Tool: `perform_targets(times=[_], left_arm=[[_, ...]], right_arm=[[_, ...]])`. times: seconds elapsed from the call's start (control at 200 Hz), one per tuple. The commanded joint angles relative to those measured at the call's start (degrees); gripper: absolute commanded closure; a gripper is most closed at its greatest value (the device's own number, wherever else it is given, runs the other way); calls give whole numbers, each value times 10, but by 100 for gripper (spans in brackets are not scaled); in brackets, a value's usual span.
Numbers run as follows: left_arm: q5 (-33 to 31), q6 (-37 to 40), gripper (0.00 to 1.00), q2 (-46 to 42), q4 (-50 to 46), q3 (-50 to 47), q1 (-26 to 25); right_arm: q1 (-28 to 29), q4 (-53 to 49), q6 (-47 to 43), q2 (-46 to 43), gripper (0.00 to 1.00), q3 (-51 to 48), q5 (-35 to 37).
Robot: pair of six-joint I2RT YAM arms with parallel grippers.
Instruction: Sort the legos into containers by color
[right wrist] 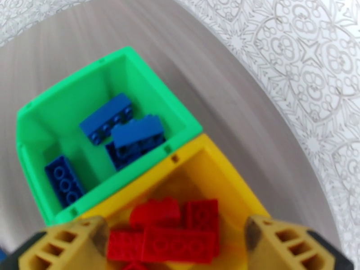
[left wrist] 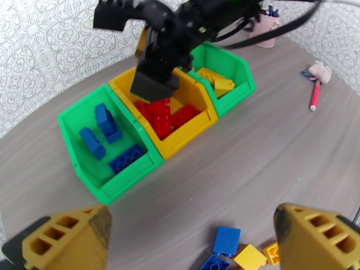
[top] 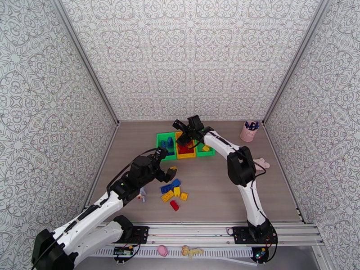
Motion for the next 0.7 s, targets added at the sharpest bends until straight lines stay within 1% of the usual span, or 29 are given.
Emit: perform_targets(times=[0.0, 0.12, 0.215, 0.33, 0.385, 0.465, 0.555, 0.63, 0.695], left_arm=[[-9, -11, 0, 5, -20, 23, -5], [1, -12, 0, 19, -38, 32, -5], [24, -5, 0, 42, -56, 42, -5], [40, 9, 0, 84, -90, 61, -9], [44, 15, 0, 109, -118, 79, -12], [54, 29, 0, 148, -151, 107, -21], [50, 43, 1, 191, -184, 136, -33], [48, 47, 3, 230, -215, 164, -38], [47, 46, 5, 260, -238, 185, -43]], right_arm=[[-4, 108, 17, -89, 16, -93, 27], [-8, 148, 29, -169, 14, -196, 28], [-9, 175, 35, -235, 13, -277, 26], [-11, 246, 52, -332, 12, -396, 53], [-11, 258, 55, -379, 12, -440, 58], [-11, 238, 50, -442, 11, -487, 43], [-11, 172, 36, -498, 11, -514, 6], [-11, 112, 22, -535, 11, -524, -25], [-11, 80, 14, -563, 10, -537, -43]])
